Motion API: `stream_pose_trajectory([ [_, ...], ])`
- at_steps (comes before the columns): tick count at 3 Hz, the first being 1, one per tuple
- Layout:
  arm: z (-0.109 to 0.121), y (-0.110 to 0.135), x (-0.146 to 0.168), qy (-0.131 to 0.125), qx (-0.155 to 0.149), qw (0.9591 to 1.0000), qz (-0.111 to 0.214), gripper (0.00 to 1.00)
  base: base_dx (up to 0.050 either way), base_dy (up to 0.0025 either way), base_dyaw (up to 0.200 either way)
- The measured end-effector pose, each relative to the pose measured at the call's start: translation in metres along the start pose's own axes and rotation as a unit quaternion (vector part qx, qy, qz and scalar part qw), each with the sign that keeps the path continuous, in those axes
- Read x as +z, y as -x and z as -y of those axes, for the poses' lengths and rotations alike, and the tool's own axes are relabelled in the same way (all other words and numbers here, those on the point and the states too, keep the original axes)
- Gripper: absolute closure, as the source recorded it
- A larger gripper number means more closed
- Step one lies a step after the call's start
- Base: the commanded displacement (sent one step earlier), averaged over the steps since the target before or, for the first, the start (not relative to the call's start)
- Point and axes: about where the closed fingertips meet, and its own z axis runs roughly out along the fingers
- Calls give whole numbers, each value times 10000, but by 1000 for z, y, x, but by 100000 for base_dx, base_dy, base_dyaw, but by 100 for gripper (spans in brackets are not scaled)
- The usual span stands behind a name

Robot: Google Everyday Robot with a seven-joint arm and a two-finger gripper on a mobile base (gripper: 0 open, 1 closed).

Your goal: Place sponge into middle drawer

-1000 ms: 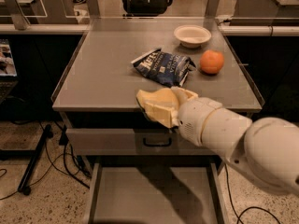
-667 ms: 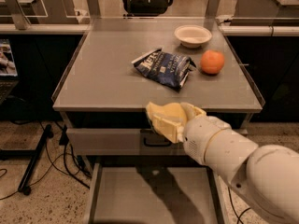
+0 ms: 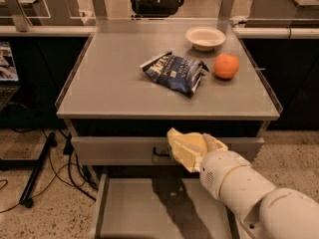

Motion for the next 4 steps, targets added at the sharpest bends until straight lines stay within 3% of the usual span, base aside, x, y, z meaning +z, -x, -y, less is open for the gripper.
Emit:
stream_pose_trajectory([
  [1,-1,0,0,5,-5,10000,2,100,0,0,0],
  [2,7,-15,6,-81,203,9998,-26,100,0,0,0],
  [3,29,-53,16,-262,528,9981,-175,100,0,0,0],
  [4,58,-93,25,-625,892,9933,-393,100,0,0,0],
])
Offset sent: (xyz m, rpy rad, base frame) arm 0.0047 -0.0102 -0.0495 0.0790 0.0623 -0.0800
